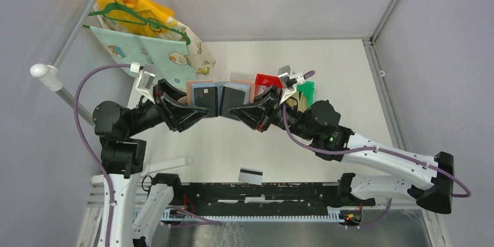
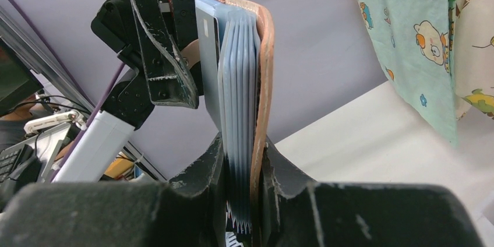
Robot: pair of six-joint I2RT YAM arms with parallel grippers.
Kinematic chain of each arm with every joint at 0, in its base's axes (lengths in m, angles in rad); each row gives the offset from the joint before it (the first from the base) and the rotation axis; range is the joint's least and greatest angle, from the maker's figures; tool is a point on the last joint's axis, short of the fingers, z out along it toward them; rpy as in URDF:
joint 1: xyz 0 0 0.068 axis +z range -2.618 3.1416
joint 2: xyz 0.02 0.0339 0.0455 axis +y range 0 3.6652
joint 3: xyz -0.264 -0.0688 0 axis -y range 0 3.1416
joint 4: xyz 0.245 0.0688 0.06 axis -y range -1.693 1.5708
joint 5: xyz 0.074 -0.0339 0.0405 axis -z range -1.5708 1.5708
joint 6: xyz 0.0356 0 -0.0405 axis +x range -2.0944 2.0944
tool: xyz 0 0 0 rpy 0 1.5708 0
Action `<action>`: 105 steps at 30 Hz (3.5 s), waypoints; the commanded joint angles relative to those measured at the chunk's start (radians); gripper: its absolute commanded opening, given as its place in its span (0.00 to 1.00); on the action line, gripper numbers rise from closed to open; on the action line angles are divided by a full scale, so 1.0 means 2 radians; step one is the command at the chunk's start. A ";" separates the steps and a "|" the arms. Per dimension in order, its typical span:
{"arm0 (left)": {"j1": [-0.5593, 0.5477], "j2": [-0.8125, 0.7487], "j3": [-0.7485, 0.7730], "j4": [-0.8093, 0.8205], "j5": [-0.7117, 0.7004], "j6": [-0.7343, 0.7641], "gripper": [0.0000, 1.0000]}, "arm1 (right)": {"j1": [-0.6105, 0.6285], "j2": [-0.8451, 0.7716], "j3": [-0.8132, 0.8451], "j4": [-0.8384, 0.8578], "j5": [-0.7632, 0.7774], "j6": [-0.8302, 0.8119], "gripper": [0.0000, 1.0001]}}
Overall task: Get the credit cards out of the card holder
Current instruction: Remove the credit card from the card holder.
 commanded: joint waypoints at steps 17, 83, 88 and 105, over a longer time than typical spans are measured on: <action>-0.001 -0.031 0.001 0.019 -0.033 -0.009 0.43 | -0.001 -0.001 -0.050 0.181 0.048 0.118 0.00; -0.001 0.061 0.127 -0.187 0.093 0.203 0.02 | -0.125 -0.020 0.003 0.042 -0.139 -0.011 0.95; -0.001 0.070 0.141 -0.288 0.119 0.310 0.05 | -0.142 0.013 0.092 -0.054 -0.263 -0.111 0.96; -0.001 0.083 0.137 -0.367 0.139 0.387 0.02 | -0.129 0.117 0.179 -0.052 -0.413 -0.083 0.82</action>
